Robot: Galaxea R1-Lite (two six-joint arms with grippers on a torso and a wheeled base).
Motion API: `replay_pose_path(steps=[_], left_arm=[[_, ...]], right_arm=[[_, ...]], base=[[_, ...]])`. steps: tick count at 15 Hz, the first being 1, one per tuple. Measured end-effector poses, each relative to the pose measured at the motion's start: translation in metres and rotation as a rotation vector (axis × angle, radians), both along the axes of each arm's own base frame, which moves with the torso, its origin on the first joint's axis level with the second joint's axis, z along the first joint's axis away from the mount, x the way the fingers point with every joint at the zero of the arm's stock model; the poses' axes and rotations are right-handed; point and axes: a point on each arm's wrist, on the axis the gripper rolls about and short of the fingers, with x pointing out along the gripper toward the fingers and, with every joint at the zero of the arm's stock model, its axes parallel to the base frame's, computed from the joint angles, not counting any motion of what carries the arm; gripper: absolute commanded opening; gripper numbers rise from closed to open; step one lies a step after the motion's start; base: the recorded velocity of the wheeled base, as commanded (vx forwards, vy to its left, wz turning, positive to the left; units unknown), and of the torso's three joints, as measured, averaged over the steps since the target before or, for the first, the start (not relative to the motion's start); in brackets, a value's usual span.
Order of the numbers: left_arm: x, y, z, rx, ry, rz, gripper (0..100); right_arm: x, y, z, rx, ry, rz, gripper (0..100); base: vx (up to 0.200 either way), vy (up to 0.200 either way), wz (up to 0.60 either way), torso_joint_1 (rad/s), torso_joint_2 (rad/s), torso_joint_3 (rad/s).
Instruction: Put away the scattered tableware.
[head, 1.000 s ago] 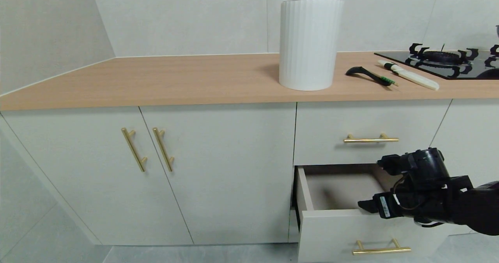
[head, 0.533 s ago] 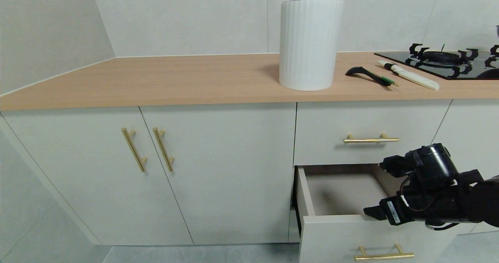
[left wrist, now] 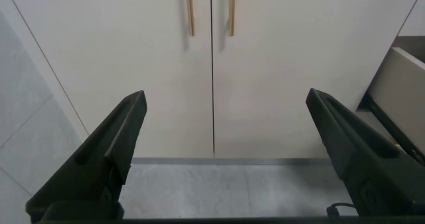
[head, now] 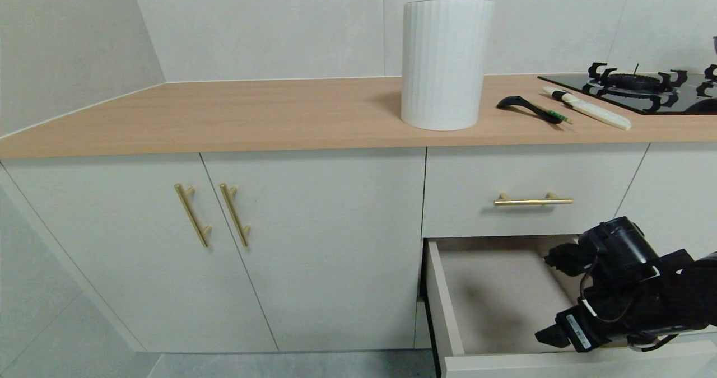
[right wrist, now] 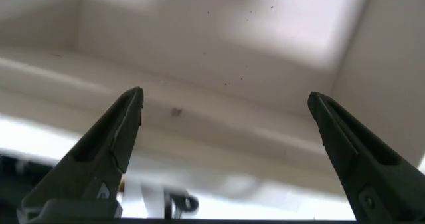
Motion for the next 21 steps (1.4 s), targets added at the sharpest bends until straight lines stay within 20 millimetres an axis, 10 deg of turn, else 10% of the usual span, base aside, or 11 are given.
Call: replay_pose_path(steps=[12,21], left_arm=[[0.0,0.0,0.0,0.0,0.0,0.0,100],[0.0,0.0,0.0,0.0,0.001,0.0,100]], right_arm=[[-0.04,0.01,0.0,-0.149,0.27,0.186,100],[-0.009,0.004,0.039,0.016,-0.008,-0.007,100]], base=[[0.0,0.0,0.0,0.0,0.0,0.0],[0.0,0.0,0.0,0.0,0.0,0.0]])
